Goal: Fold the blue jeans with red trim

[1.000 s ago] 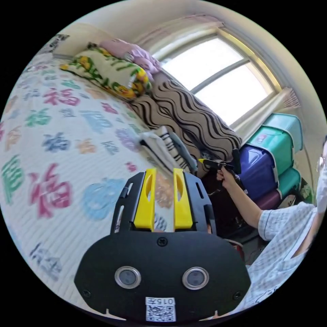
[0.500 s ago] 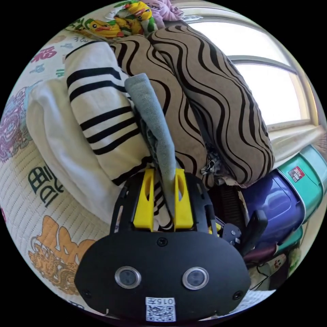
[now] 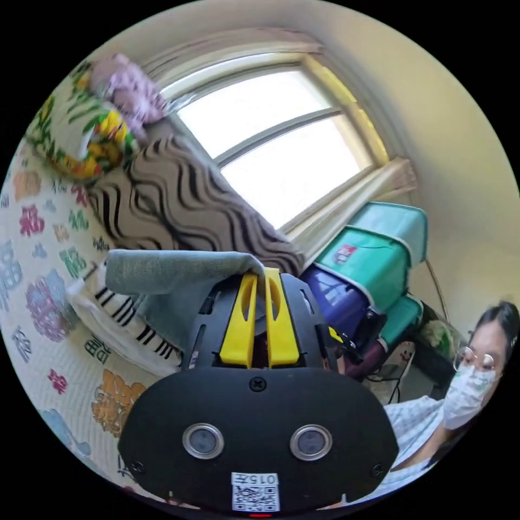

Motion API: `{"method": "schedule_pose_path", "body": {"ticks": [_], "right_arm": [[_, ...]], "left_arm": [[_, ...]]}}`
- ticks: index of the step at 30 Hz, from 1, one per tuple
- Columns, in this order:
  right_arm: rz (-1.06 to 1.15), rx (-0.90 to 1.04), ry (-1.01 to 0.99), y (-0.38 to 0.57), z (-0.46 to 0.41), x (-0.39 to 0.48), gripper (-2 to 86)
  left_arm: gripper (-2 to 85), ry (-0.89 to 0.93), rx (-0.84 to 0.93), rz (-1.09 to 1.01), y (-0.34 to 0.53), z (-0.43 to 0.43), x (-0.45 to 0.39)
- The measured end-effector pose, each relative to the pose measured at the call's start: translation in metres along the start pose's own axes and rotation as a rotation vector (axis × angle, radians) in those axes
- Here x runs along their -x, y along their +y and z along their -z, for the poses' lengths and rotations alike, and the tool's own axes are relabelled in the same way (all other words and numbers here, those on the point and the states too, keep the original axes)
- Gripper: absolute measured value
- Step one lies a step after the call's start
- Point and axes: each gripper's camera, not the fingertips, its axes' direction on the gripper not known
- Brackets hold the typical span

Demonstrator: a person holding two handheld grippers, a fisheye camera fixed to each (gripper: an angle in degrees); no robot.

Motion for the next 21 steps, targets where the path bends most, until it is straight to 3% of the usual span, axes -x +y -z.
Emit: {"method": "schedule_pose_path", "body": {"ticks": [5, 12, 17, 21], "right_arm": [[0.21, -0.222, -0.159, -0.057, 0.082, 0.104, 3.8], [0.163, -0.314, -0.396, -0.093, 0.101, 0.18, 3.7], [-0.068, -0.158, -0.642, -0.07, 0.01, 0.187, 3.9], [-0.222, 0.087, -0.668, -0.009, -0.091, 0.184, 4.8]], "left_arm": [[-0.1, -0.103, -0.123, -0.238, -0.013, 0.118, -0.103], [0.2, -0.367, -0.179, -0.295, -0.004, 0.245, -0.185], [1.4, -0.511, -0.056, -0.134, 0.016, 0.292, -0.145], [4.3, -0.603, 0.147, 0.12, 0.07, 0.305, -0.045]]}}
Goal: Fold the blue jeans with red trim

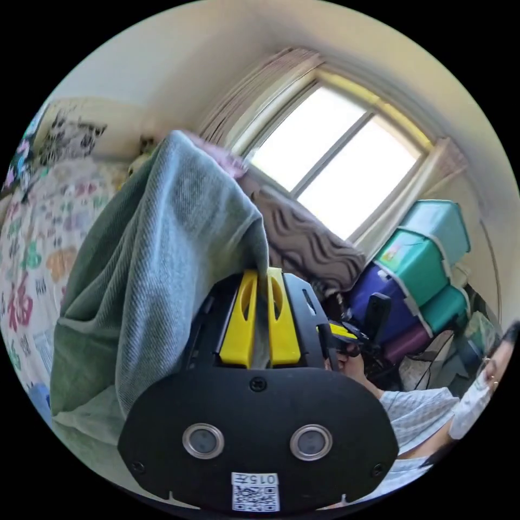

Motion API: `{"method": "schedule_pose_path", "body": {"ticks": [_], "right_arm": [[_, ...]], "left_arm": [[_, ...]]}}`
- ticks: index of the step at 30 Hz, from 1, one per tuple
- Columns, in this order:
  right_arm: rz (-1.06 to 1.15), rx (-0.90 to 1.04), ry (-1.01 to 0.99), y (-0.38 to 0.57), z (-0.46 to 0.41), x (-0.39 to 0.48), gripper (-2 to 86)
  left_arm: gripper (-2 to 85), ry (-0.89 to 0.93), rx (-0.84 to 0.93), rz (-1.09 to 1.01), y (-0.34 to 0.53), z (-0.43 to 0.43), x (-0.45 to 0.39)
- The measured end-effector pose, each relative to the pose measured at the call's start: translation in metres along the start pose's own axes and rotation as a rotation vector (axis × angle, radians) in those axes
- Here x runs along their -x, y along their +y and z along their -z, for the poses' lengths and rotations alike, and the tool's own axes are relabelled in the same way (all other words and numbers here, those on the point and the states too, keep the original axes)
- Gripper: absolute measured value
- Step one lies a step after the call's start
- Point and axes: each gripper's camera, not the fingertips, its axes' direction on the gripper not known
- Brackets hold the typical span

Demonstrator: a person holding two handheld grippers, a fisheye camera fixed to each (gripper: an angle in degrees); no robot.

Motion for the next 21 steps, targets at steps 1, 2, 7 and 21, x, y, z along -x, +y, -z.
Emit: {"method": "schedule_pose_path", "body": {"ticks": [1, 2, 7, 21], "right_arm": [[-0.081, 0.112, 0.017, 0.02, -0.027, -0.029, 5.3], [-0.165, 0.211, 0.038, 0.041, -0.048, -0.054, 5.3], [-0.063, 0.411, 0.106, 0.092, -0.085, -0.081, 5.3], [0.521, 0.874, -0.138, 0.095, -0.272, 0.046, 12.3]], "left_arm": [[5.5, 0.022, 0.062, 0.087, 0.02, -0.014, 0.029], [6.1, 0.049, 0.054, 0.11, 0.033, -0.017, 0.041], [6.4, 0.034, -0.135, 0.344, 0.19, 0.023, 0.122], [7.7, -0.358, -0.381, 0.784, 0.378, 0.135, 0.182]]}}
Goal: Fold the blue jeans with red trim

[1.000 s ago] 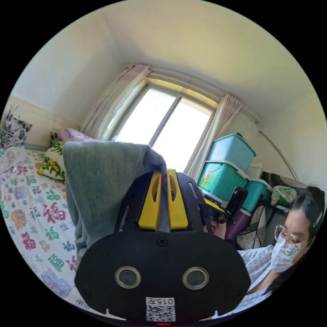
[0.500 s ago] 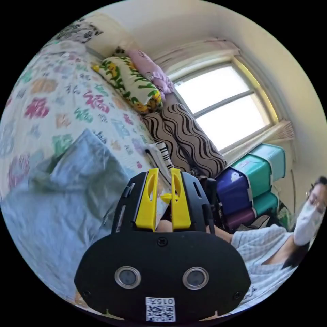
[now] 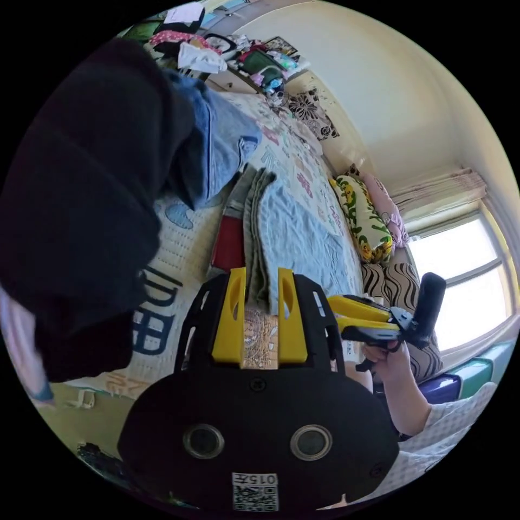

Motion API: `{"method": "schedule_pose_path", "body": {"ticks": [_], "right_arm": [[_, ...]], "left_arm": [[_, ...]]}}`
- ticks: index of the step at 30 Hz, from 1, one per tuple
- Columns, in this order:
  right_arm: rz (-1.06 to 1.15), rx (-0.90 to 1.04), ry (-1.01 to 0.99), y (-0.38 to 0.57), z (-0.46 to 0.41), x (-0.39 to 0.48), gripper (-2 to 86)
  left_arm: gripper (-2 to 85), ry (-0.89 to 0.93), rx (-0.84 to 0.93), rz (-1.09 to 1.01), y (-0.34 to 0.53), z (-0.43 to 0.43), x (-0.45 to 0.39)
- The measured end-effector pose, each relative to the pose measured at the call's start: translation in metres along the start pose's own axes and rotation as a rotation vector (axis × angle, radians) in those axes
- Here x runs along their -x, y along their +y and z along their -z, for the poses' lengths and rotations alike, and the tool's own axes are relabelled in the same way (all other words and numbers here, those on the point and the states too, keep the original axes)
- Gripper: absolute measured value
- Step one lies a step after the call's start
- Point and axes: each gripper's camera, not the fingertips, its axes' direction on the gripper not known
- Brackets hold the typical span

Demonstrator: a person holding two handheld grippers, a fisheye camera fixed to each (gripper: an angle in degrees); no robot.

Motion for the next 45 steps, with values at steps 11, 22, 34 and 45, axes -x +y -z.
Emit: {"method": "schedule_pose_path", "body": {"ticks": [11, 22, 34, 45], "right_arm": [[0.049, -0.127, 0.192, 0.003, 0.06, -0.034, 5.0], [-0.873, -0.858, 0.114, 0.247, 0.338, -0.265, 4.7], [-1.15, -0.661, 0.316, 0.395, 0.399, -0.315, 7.6], [-0.902, -0.539, 0.07, 0.36, 0.417, -0.335, 7.7]], "left_arm": [[1.4, 0.487, 0.026, -0.039, -0.009, 0.015, 0.022], [8.0, 0.224, 0.013, -0.208, 0.005, 0.037, 0.015], [11.2, -0.174, 0.121, -0.564, -0.034, -0.023, -0.054], [2.2, -0.552, 0.355, -0.964, -0.03, -0.121, -0.107]]}}
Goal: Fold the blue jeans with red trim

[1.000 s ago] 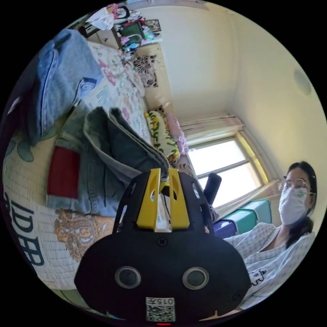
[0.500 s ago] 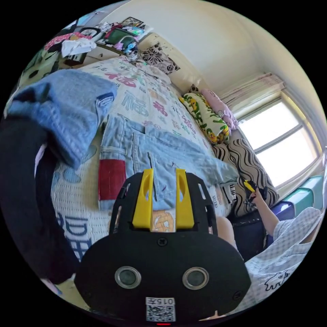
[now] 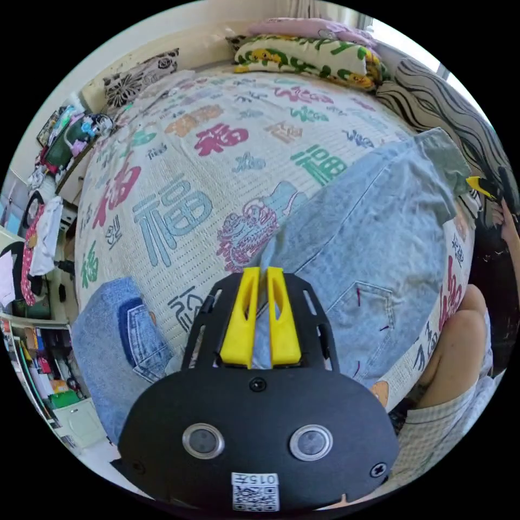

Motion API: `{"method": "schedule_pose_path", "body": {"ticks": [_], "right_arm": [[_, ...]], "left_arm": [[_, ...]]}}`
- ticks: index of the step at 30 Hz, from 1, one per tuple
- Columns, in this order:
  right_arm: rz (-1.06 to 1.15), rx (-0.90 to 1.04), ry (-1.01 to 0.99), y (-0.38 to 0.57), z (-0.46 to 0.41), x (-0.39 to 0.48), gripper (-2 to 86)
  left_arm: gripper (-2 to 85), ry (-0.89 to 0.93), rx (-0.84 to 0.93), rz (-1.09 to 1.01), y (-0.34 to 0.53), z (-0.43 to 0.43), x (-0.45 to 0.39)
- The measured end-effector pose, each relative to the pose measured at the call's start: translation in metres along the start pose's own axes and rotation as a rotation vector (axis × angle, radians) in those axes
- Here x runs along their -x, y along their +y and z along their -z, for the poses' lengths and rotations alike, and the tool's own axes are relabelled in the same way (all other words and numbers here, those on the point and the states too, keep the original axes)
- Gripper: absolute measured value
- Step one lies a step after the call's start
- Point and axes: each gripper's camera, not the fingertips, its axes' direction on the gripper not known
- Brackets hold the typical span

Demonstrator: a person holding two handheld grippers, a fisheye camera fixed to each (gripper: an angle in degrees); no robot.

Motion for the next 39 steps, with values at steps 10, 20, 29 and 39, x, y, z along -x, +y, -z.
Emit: {"method": "schedule_pose_path", "body": {"ticks": [10, 20, 29, 39], "right_arm": [[-0.01, 0.006, -0.022, 0.036, 0.072, -0.003, 9.2], [-0.163, 0.076, -0.1, 0.071, 0.108, -0.019, 10.9], [-0.277, -0.034, 0.045, 0.037, 0.156, -0.052, 13.1], [-0.275, 0.091, 0.139, -0.063, 0.12, -0.043, 7.8]], "left_arm": [[-0.2, 0.17, -0.218, -0.05, 0.129, 0.057, -0.113], [-0.3, 0.202, -0.034, 0.21, 0.212, 0.015, -0.153], [1.0, 0.148, -0.014, 0.245, 0.191, 0.01, -0.163], [7.3, 0.326, -0.085, -0.084, 0.061, -0.056, -0.225]]}}
